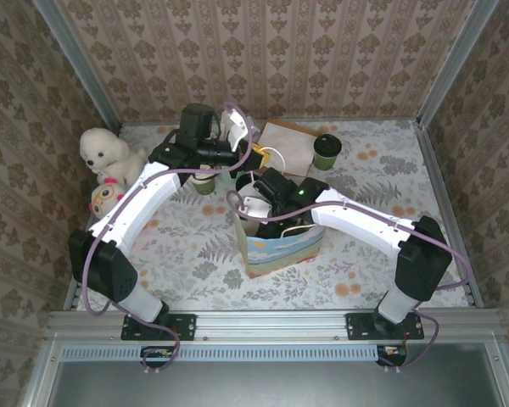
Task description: Pack the takeout coffee
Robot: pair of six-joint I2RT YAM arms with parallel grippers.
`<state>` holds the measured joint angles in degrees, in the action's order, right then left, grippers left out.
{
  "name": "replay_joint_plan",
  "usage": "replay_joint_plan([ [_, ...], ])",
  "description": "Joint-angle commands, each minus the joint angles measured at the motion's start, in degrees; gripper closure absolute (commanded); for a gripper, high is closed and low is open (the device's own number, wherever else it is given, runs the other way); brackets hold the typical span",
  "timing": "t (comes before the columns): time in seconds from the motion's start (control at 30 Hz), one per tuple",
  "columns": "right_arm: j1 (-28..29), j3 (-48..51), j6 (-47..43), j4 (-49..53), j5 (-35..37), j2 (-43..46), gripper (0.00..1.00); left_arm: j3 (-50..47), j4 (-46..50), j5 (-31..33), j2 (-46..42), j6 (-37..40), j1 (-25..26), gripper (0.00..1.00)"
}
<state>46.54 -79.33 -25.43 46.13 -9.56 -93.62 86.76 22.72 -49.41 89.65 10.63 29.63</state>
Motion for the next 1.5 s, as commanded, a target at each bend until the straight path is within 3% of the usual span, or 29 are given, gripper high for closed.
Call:
replay_joint_plan([
  [0.0,-2.04,-0.92,-12.14,6.04,-2.41,3.69,0.24,2.10,-0.33,-3.43,0.35,3.00,-0.36,1.00],
  [0.17,-4.08,-6.27,-12.06,13.26,-7.75,3.58,0.21,3.22,0.49,-5.86,0.85,4.06,-0.36,1.00],
  [0.3,-4.21,-7.41,-8.53,11.37,-7.66,4.25,0.22,3.22,0.39,-5.57,1.01,4.29,-0.36,1.00],
  [0.43,-4.20,-4.32,-15.62,11.35,-7.20,6.89,0.28,3.82,0.90,-6.66,1.41,4.98,-0.36,1.00],
  [0.67,-5.19,-4.56,-21.41,15.11,-0.92,-1.10,0.69,5.24,2.50,-7.89,2.45,5.81,-0.27,1.00],
  [0.93,-6.25,-10.89,-25.84,21.18,-2.61,-11.88,0.99,5.64,3.05,-9.48,3.24,7.03,-0.36,1.00],
  [1.2,-7.08,-9.25,-28.43,18.68,-2.32,-17.91,1.00,6.52,4.87,-10.86,3.88,8.38,-0.74,1.00],
  [1.47,-8.36,-8.34,-30.47,20.14,-6.68,-6.86,1.00,7.28,6.55,-12.18,2.90,9.07,-2.65,1.00],
])
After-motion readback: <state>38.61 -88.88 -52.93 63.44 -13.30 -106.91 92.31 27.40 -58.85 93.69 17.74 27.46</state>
